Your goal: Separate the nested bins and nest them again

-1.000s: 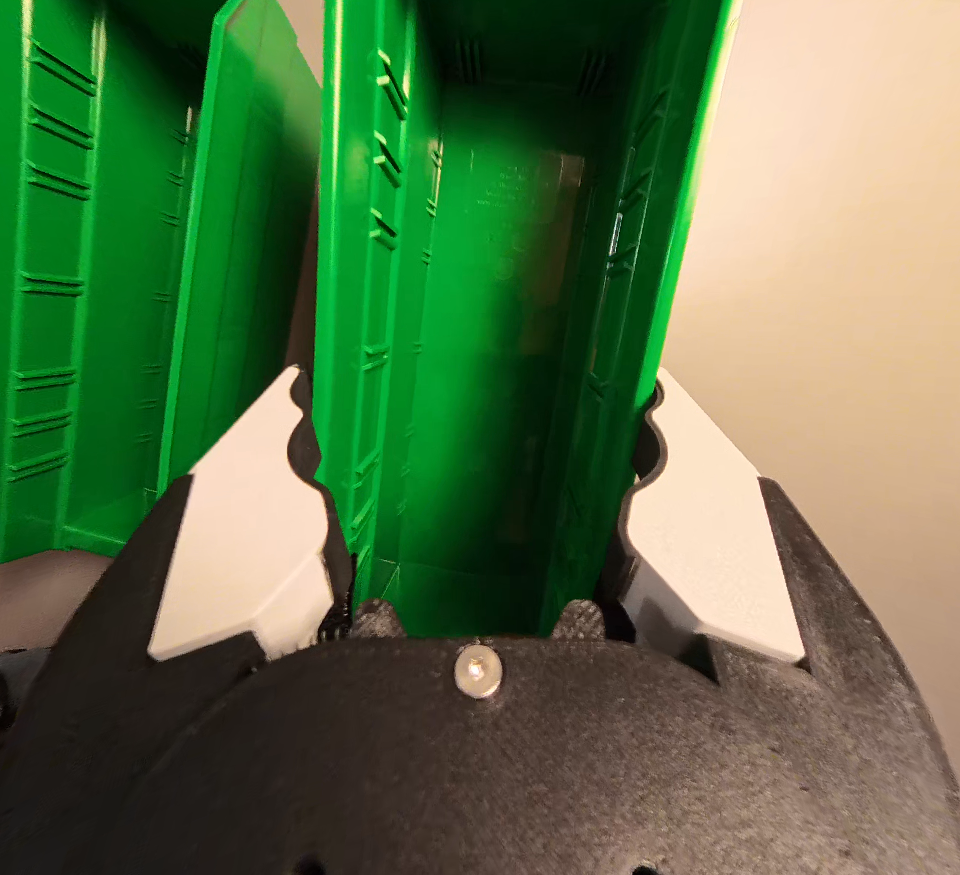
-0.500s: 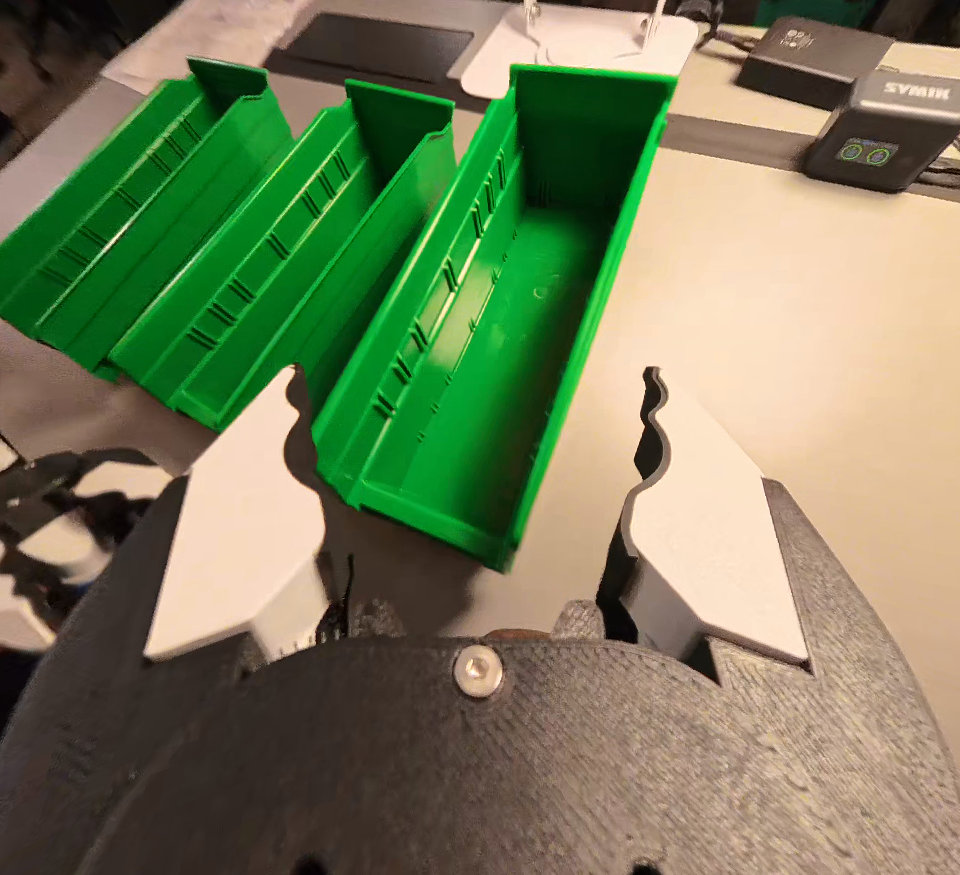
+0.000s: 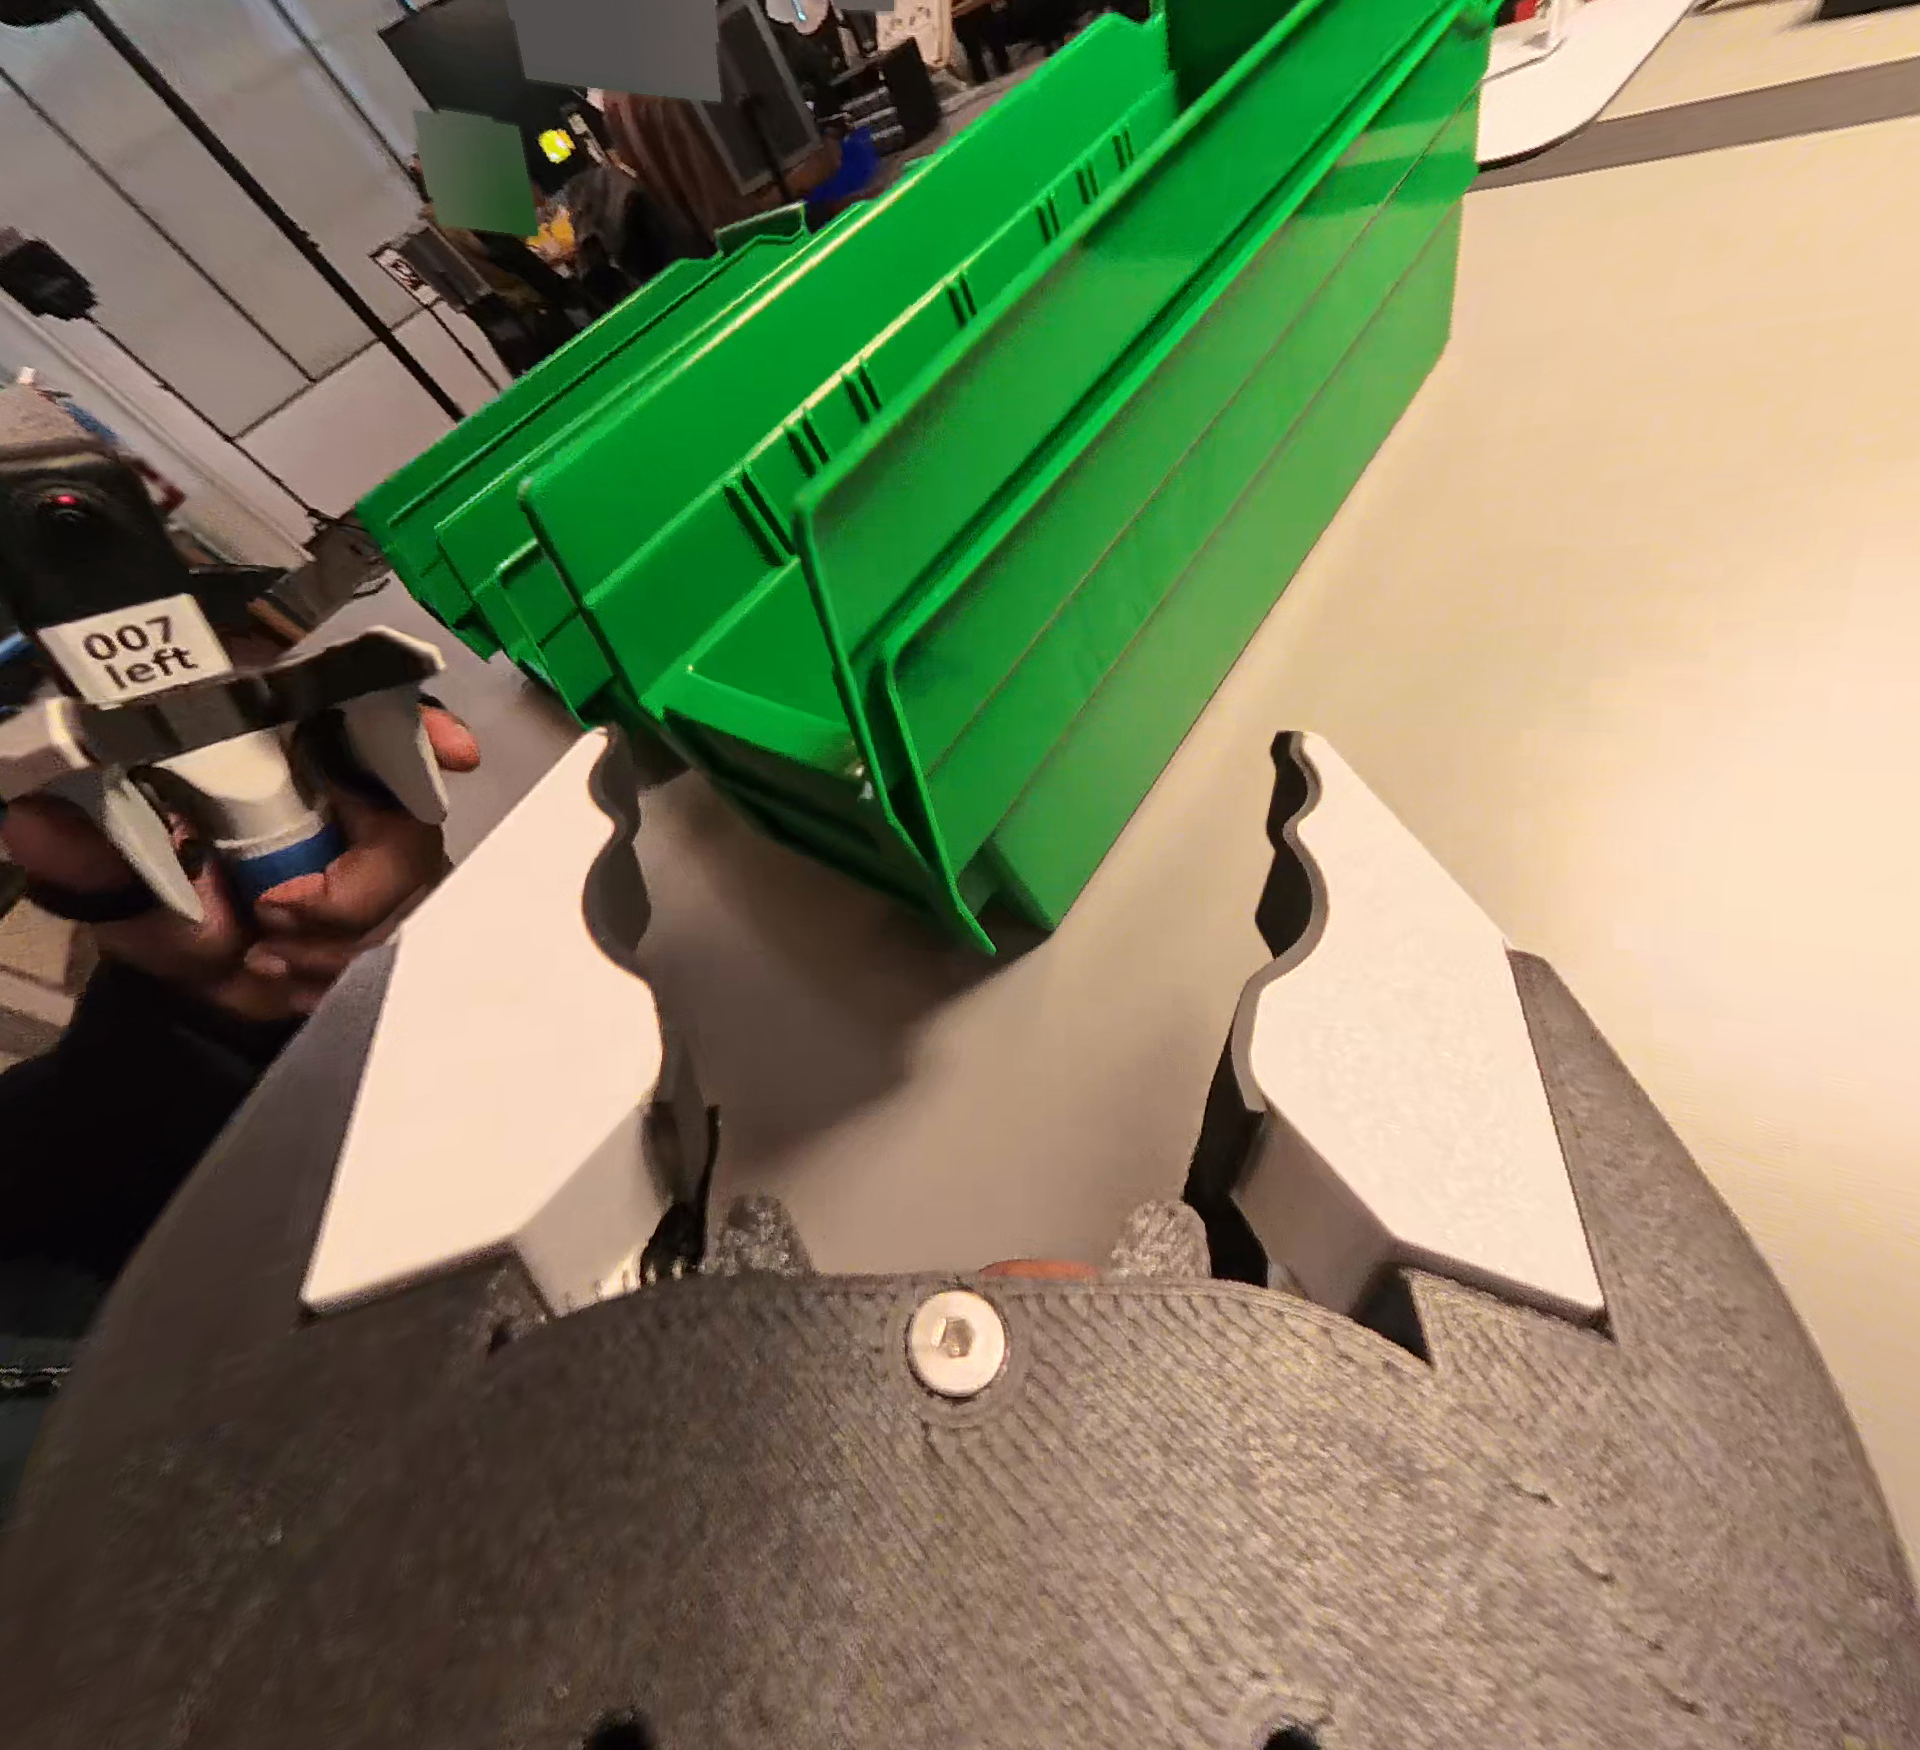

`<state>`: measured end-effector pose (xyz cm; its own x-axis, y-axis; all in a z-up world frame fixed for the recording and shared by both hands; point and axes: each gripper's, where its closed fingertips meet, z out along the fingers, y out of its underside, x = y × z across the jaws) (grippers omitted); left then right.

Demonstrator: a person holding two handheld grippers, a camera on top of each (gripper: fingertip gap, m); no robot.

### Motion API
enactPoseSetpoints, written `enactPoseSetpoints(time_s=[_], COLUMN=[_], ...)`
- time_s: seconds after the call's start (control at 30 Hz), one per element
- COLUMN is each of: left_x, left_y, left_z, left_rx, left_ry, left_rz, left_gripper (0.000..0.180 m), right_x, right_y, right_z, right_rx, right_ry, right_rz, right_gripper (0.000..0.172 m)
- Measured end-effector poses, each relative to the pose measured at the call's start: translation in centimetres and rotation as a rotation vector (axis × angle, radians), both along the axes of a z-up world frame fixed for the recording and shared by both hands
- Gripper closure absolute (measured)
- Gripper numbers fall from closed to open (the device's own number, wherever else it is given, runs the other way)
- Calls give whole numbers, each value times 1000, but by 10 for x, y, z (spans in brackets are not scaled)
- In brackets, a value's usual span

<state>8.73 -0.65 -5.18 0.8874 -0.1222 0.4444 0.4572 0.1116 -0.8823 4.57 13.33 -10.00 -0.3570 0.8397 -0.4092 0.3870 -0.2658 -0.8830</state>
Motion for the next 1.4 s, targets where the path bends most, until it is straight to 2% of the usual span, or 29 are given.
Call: enactPoseSetpoints(time_s=[0.17, 0.33, 0.47, 0.6, 0.67, 0.77, 0.87, 1.07, 1.23, 1.27, 1.4], left_x=[-16, -58, -101, -141, -156, -174, -190, -219, -219, -220, -226], left_y=[-17, -48, -69, -74, -68, -49, -30, -12, -9, -10, -16], left_z=[22, 44, 52, 49, 43, 27, 11, -24, -55, -58, -57], left_rx=[6, -73, -220, -483, -608, -760, -855, -1037, -1237, -1254, -1292], left_ry=[11, 109, 185, 269, 287, 236, 123, -28, 114, 138, 188], left_rz=[113, 309, 492, 608, 599, 538, 477, 471, 438, 427, 340], left_gripper=[115, 110, 105, 89, 79, 63, 56, 37, 35, 32, 37], right_x=[0, 6, 9, 14, 14, 14, 14, 17, 18, 18, 19], right_y=[-11, -40, -59, -69, -63, -57, -58, -58, -59, -59, -61], right_z=[2, 4, 3, 4, 9, 13, 11, 14, 14, 14, 14], right_rx=[-90, -119, -115, -129, -161, -199, -173, -187, -191, -191, -193], right_ry=[9, 10, -2, -5, 22, 34, 28, 49, 45, 45, 41], right_rz=[91, 233, 322, 386, 367, 345, 334, 332, 341, 344, 359], right_gripper=[51, 49, 51, 58, 58, 58, 58, 59, 60, 60, 60])
